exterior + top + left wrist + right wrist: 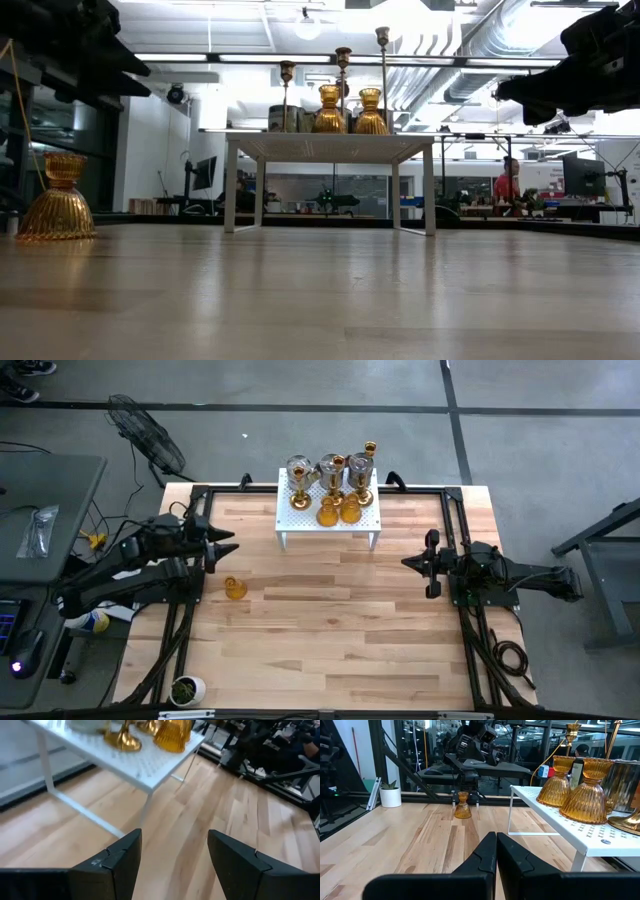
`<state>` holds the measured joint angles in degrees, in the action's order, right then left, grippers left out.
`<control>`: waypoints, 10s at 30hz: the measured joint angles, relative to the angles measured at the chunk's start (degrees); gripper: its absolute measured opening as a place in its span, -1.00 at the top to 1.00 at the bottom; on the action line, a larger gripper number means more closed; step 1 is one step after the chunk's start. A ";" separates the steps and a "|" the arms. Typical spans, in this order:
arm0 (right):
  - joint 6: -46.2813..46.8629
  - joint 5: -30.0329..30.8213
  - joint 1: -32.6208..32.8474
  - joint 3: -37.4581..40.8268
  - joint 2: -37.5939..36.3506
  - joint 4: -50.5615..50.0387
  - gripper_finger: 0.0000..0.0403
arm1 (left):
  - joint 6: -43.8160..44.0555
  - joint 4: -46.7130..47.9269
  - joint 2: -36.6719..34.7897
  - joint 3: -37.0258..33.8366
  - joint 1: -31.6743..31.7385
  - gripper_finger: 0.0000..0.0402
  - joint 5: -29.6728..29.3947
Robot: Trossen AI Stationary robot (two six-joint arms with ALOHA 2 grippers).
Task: Pick & Place candle stick holders
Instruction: Put the yellow candle holder aligned with the other yellow candle holders on the shelf
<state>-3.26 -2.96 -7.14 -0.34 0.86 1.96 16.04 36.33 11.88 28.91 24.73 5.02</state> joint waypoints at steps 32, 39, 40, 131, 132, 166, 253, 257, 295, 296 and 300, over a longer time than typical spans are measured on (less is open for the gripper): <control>0.01 0.00 0.00 -0.01 0.00 -0.02 0.98 | 53.41 24.71 21.54 9.99 -43.32 -0.11 -28.37; 0.01 0.02 0.00 -0.01 0.00 -0.02 0.98 | 63.53 26.81 25.54 9.99 -55.28 -0.11 -31.86; 0.00 0.02 0.00 0.00 0.00 -0.02 0.98 | 64.43 27.34 26.13 9.99 -56.97 -0.11 -32.20; 0.00 0.01 0.00 -0.01 0.00 -0.02 0.98 | 105.36 23.56 69.68 7.19 -83.99 -0.12 -44.32; 0.00 0.02 -0.01 -0.01 0.00 -0.02 0.98 | 105.71 23.57 69.77 7.19 -83.99 -0.13 -43.92; 0.02 0.00 0.00 0.00 0.00 -0.02 0.98 | 105.93 24.14 69.75 1.57 -79.71 -0.71 -56.94; 0.02 0.00 0.00 -0.02 -0.02 -0.02 0.98 | 87.41 39.85 69.24 27.45 -58.91 0.35 -72.92; 0.00 0.00 -0.01 -0.02 -0.01 -0.02 0.98 | 75.92 31.75 69.24 30.43 -55.24 0.35 -73.55; 0.01 0.00 0.00 0.00 -0.02 -0.02 0.98 | 12.66 -4.21 69.56 43.96 -27.87 0.35 -54.56; 0.01 0.00 0.00 -0.02 0.00 -0.02 0.98 | 12.68 -3.46 69.73 44.48 -27.10 0.35 -54.04; 0.00 0.00 0.00 -0.02 -0.02 -0.02 0.98 | 13.05 -3.53 69.86 44.98 -24.02 0.35 -51.30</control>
<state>-3.27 -2.96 -7.14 -0.36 0.84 1.93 29.09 32.80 81.74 73.89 0.70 -46.28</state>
